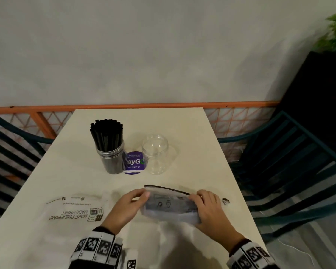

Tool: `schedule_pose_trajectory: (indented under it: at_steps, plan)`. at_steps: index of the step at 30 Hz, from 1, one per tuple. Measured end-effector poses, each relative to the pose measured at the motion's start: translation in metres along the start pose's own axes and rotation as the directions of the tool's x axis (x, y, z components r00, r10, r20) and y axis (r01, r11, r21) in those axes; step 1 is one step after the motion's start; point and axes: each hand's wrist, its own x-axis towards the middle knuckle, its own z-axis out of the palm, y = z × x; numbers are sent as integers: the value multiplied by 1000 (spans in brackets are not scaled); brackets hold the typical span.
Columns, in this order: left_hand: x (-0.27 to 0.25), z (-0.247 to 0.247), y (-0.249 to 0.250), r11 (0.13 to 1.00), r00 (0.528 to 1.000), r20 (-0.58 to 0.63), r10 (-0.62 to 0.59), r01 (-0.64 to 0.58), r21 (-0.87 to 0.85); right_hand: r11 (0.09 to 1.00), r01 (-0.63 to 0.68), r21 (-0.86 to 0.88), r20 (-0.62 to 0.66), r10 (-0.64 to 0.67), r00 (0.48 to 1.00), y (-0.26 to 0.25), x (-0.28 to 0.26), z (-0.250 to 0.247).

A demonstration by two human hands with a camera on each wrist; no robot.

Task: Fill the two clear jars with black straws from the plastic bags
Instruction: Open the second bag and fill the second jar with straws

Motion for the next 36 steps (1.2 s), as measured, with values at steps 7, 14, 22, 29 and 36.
schedule_pose_trajectory:
  at_steps: [7,14,22,29,36]
  plan:
    - [-4,6,-3,988,995,-85,44,-31,151,997,66,-39,99,-62,993,4,-1,5]
    - [-10,11,-13,993,963,-266,48,-18,115,987,-67,143,213,35,976,28,9,-17]
    - [-8,8,3,991,909,-408,85,-119,-60,824,-425,375,327,311,892,86,14,-37]
    - [-3,2,21,886,796,-497,345,-101,453,462,-413,785,190,455,870,71,15,-60]
    - [-13,74,91,699,748,-159,645,-492,519,464,-252,849,-6,487,873,34,31,-96]
